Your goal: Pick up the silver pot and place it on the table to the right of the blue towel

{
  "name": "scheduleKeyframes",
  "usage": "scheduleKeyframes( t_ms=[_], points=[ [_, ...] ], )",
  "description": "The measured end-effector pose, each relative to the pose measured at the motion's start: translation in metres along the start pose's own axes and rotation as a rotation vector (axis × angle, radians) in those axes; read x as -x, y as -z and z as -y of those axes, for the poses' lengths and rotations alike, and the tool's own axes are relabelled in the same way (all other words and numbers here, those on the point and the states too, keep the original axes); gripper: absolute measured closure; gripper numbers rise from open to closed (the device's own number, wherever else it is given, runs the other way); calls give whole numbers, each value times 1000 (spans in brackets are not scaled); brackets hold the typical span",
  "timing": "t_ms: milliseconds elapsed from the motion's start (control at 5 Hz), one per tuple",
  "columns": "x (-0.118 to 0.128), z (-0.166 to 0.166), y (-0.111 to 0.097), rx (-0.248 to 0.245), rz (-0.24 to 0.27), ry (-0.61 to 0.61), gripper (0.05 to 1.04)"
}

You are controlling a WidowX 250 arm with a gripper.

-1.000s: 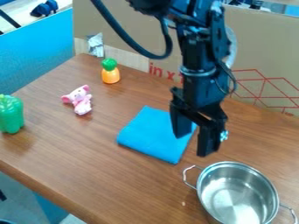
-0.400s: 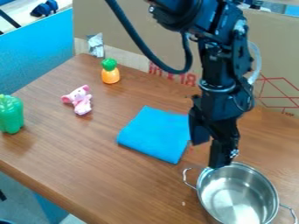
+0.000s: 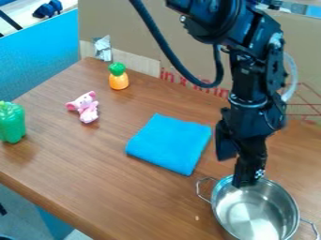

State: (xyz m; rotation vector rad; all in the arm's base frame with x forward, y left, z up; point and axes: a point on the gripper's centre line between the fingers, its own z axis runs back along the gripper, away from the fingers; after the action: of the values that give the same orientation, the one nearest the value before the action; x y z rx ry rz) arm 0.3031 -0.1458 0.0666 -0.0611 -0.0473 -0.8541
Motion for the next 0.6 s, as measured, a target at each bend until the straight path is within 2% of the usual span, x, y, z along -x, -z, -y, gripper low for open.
scheduleKeyframes(
  t_ms=[400, 600],
  points=[
    [-6, 1, 15, 35, -34, 80, 82],
    [-8, 0, 19, 47, -20, 69, 139]
  ],
)
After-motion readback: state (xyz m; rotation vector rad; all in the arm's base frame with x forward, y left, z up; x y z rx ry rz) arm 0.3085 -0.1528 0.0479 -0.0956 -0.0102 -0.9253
